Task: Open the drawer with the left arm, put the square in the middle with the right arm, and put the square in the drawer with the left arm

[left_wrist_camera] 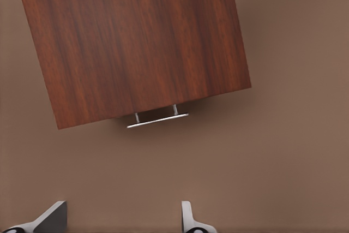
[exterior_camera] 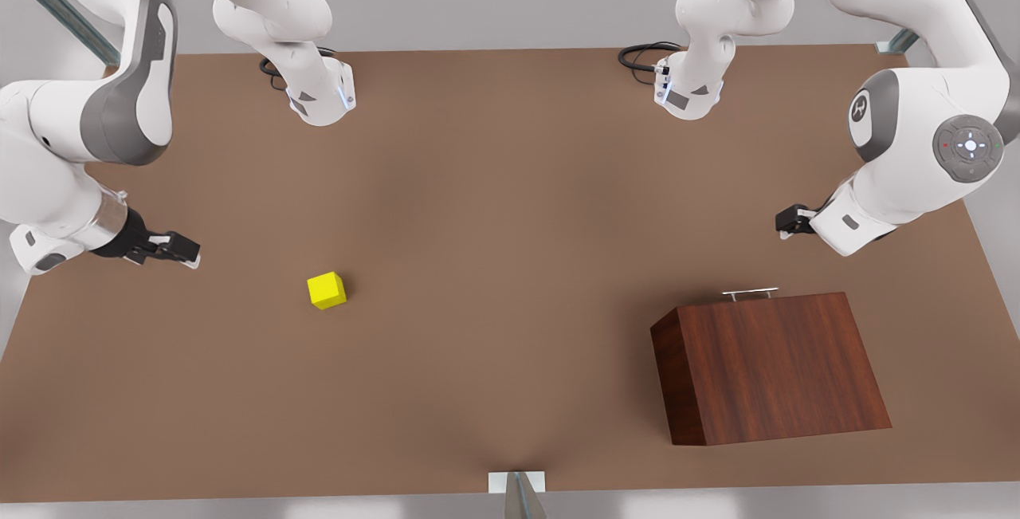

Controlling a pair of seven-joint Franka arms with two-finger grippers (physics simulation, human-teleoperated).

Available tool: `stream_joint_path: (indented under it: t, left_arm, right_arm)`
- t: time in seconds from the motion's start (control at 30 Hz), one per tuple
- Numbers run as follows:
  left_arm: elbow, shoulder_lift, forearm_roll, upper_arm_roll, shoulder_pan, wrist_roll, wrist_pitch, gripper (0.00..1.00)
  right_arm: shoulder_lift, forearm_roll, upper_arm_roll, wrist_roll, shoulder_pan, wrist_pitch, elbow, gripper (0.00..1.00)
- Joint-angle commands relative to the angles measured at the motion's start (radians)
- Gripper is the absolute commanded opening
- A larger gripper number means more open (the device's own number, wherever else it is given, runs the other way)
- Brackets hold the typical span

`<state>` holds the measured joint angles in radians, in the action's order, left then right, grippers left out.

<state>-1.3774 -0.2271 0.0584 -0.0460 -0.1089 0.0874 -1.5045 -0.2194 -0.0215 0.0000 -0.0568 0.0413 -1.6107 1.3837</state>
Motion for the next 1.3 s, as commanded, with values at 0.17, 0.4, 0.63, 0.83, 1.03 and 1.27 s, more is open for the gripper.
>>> stream_joint_path:
  t: [0.17,0.4,0.63,0.83,1.03,1.27]
  left_arm:
    - [-0.311,0.192,-0.009,0.0,0.0,-0.517,-0.207,1.0]
    - [-0.715,0.321,-0.015,0.0,0.0,-1.206,-0.729,1.0]
    - [-0.902,0.327,-0.052,0.0,-0.002,-1.454,-1.014,1.0]
    - [-0.944,0.278,-0.085,-0.009,-0.002,-1.479,-1.093,1.0]
    - [-0.944,0.224,-0.192,-0.009,-0.002,-1.482,-1.149,1.0]
    - [-0.945,0.157,-0.233,-0.028,0.0,-1.502,-1.214,1.0]
  right_arm:
    - [0.0,0.015,0.008,-0.003,-0.047,-0.006,0.098,1.0]
    - [0.029,0.006,0.043,0.196,-0.087,-0.397,0.528,1.0]
    - [-0.129,0.008,0.098,0.258,-0.081,-0.693,0.657,1.0]
    - [-0.21,0.006,0.117,0.282,-0.1,-0.804,0.669,1.0]
    - [-0.207,0.006,0.117,0.282,-0.087,-0.802,0.663,1.0]
    - [-0.218,0.006,0.115,0.282,-0.072,-0.819,0.67,1.0]
